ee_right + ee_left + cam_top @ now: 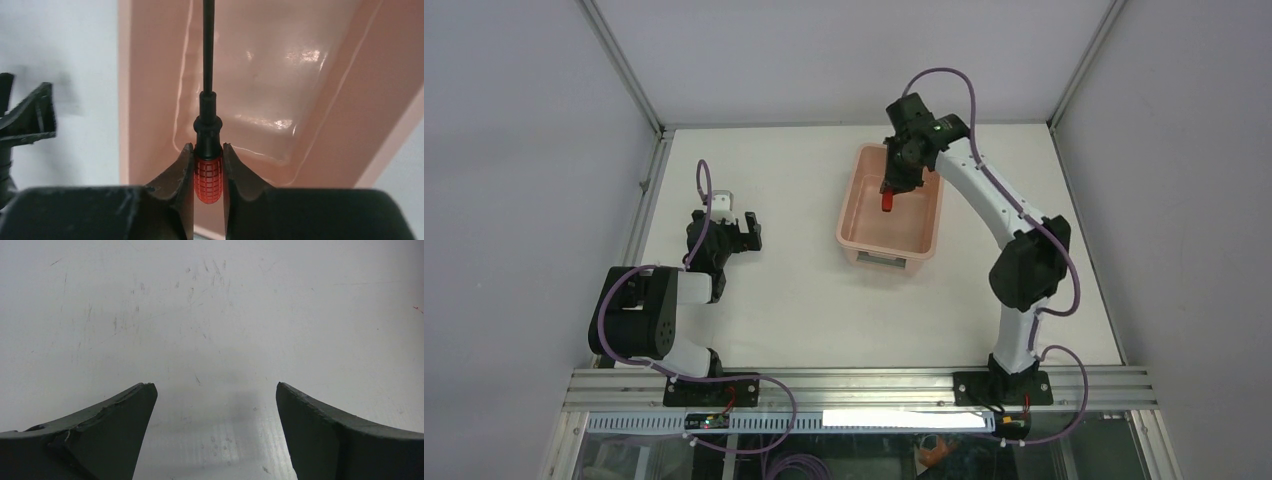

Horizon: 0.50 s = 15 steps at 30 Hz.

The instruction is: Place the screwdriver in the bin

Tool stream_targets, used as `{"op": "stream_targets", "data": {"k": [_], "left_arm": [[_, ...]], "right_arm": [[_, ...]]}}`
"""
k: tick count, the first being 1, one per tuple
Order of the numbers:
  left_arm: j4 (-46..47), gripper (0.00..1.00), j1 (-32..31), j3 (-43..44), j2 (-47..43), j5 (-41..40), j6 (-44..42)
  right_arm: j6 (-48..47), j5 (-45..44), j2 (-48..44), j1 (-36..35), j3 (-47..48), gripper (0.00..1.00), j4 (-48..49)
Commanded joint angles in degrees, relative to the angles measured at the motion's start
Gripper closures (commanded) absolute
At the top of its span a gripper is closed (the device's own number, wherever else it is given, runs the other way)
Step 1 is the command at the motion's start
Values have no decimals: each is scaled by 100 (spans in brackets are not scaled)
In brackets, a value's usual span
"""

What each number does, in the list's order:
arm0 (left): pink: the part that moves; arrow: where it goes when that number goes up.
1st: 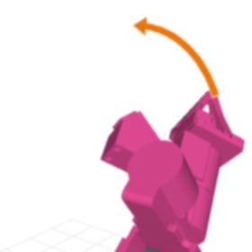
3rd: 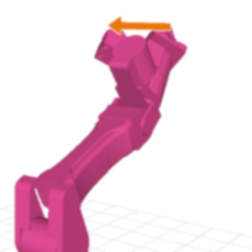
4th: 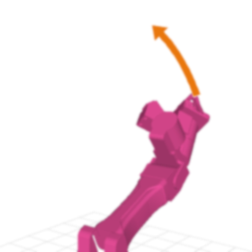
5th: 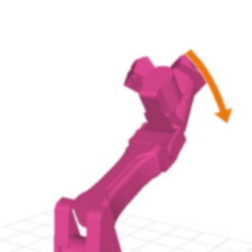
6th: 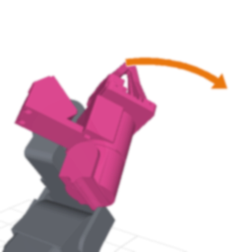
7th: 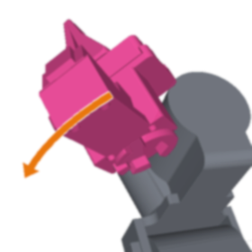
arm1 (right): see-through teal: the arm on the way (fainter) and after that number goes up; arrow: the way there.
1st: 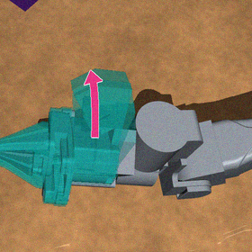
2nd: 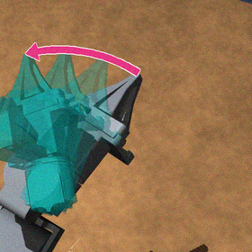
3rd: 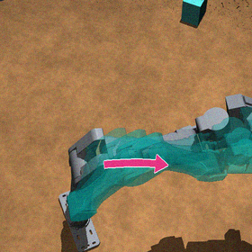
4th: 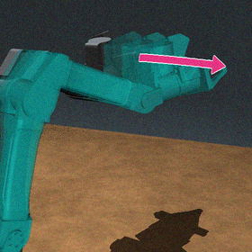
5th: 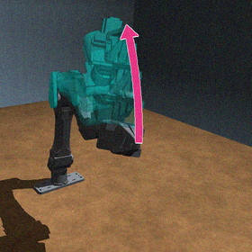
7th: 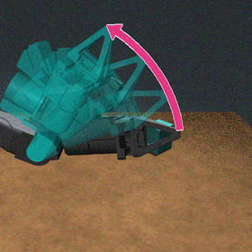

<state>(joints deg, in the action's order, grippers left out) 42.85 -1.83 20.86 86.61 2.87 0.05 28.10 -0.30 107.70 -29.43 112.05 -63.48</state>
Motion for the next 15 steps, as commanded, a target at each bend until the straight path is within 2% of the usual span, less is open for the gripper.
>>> {"op": "stream_targets", "data": {"k": [1,4,11,14,15], "left_arm": [[338,1,-17,110,-21,-26,65],[352,1,-17,105,-24,-26,65],[369,1,-16,102,-12,-24,65],[364,1,-19,102,-17,-26,65],[364,1,-16,102,-13,-24,65]], "right_arm": [[123,-280,294,-128,-584,100,733],[146,-183,620,-181,-1036,100,923],[297,-653,1287,-221,-1587,98,1153],[379,-717,1413,-219,-1721,92,1272],[396,-786,1434,-224,-1750,87,1283]]}}
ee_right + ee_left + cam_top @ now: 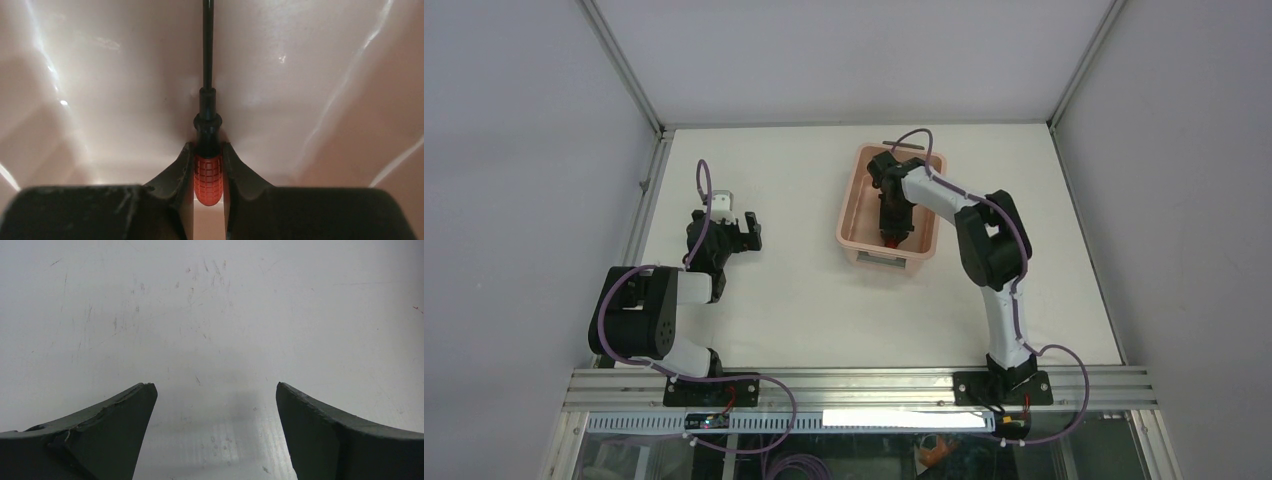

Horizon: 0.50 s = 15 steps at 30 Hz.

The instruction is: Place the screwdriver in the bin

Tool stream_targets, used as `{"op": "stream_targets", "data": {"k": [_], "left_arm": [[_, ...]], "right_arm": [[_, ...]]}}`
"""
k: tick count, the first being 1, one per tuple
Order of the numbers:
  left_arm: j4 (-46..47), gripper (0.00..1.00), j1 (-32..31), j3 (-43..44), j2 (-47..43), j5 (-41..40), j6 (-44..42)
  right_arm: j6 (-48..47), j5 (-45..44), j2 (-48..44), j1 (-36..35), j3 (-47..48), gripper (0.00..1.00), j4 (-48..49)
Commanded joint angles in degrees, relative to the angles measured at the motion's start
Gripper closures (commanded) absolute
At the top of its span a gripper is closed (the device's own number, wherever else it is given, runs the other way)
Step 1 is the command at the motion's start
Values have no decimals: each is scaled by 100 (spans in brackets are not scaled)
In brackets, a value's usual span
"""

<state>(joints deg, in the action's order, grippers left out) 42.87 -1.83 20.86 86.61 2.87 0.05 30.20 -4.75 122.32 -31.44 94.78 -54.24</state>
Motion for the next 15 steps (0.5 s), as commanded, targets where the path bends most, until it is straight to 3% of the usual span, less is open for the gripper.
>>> {"op": "stream_targets", "data": {"k": [1,15], "left_arm": [[364,1,-15,102,-12,-25,65],[367,1,-19,102,-13,-25,65]], "right_arm": [[215,-415,-23,-24,-37,84,350],[120,-1002,-1169,-189,337,21,-11]]}}
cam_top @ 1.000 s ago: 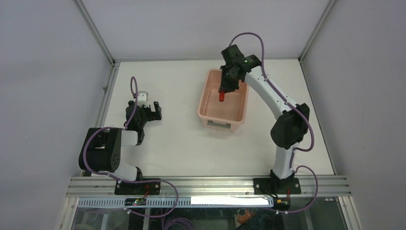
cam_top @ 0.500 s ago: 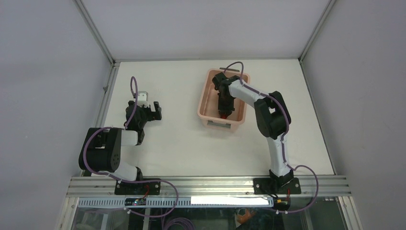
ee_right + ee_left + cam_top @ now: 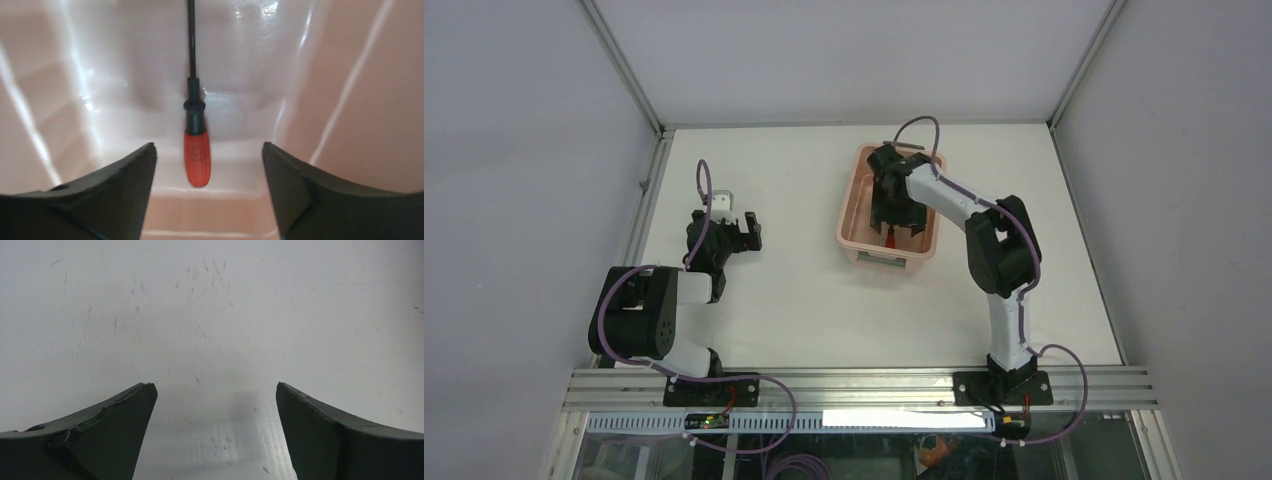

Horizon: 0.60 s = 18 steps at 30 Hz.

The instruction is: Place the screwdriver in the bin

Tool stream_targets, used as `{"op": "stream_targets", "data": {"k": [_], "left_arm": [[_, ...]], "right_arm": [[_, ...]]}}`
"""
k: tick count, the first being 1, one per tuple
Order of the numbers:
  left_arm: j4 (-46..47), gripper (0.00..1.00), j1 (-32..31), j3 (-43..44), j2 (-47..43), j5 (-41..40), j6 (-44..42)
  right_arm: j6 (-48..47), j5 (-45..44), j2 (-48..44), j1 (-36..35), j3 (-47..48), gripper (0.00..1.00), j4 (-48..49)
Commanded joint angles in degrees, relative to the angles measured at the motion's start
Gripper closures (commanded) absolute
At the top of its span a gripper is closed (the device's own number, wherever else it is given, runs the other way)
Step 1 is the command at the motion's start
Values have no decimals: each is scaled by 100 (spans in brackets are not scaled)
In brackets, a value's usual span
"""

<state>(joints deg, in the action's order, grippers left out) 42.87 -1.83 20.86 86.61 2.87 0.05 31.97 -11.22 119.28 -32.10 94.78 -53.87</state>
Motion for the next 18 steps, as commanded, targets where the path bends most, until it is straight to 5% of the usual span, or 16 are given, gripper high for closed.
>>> {"op": "stream_targets", "data": {"k": [1,5,12,18], "left_arm": [[363,1,-17,102,-17,-24,65],[363,1,-14,103,-19,-30,65],[361,1,-15,102,-23,-24,65],[361,1,-15,102,-15,-27,65]], "right_arm": [[-92,-381,-1001,-140,392,16,-53],[-307,-405,-1563,-207,542,1,40],[-1096,-60,-3126,-142,-187,1,1142],[-1339,-162,-4956,490,-1979,1,2323]]}}
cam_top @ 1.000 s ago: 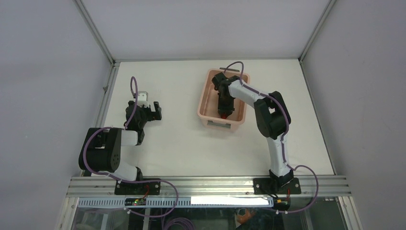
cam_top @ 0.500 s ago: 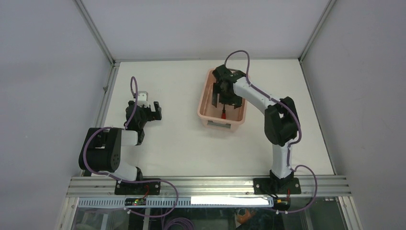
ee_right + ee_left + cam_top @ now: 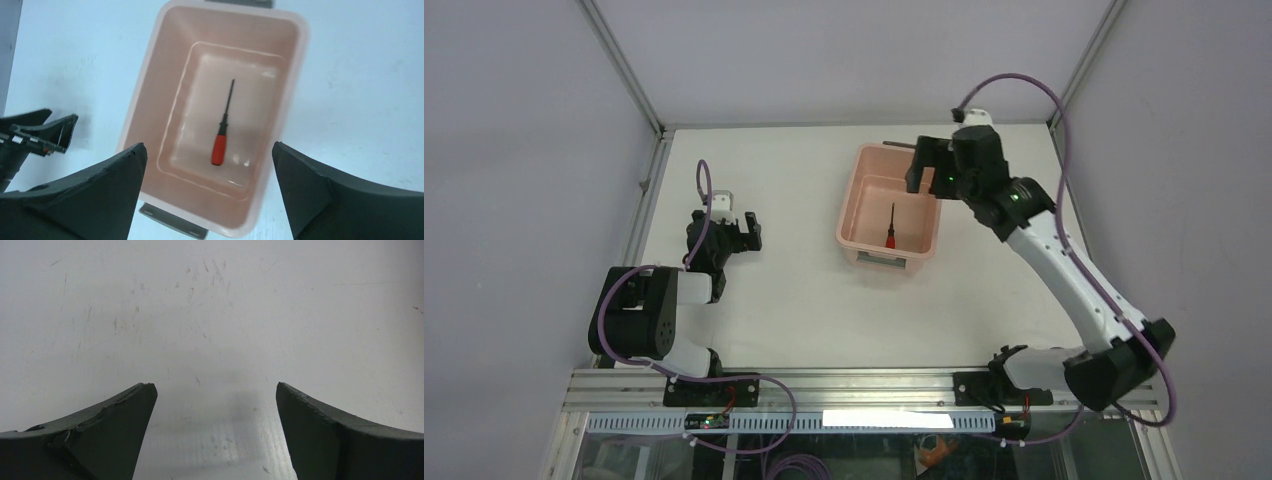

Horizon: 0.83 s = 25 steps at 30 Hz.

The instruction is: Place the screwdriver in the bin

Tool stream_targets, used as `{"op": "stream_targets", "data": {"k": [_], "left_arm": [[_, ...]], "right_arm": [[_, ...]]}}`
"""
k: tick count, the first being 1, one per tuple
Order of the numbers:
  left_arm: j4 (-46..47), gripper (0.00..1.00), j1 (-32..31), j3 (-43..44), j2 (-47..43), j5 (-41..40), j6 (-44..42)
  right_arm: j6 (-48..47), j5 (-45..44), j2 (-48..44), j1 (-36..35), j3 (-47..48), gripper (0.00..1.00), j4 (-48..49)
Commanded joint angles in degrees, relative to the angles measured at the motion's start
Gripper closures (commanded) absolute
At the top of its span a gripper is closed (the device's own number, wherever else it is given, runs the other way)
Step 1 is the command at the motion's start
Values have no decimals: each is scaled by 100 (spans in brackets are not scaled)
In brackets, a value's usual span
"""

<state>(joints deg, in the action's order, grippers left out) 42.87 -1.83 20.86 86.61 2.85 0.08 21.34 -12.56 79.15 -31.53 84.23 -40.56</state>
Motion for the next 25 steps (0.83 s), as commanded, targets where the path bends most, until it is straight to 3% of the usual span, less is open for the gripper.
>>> {"op": "stream_targets", "data": {"k": [1,6,12,18,25], "left_arm": [[362,1,-15,102,-24,-21,67],[347,1,-20,104,-22,-28,63],[341,1,-19,102,-25,-22,63],[340,1,-19,107,-21,-23,63],[337,1,-17,105,-22,-22,63]], "right_arm": [[-284,97,-1260,627,-1292,1,1204],[-391,-110,-2546,1313,-3043,1,1776],[-483,-672,-3622,1509,-4825,1,2380],[238,-923,-4279,1510,-5993,1,2880],[425,-974,-4521,1509,-6394,1,3104]]}}
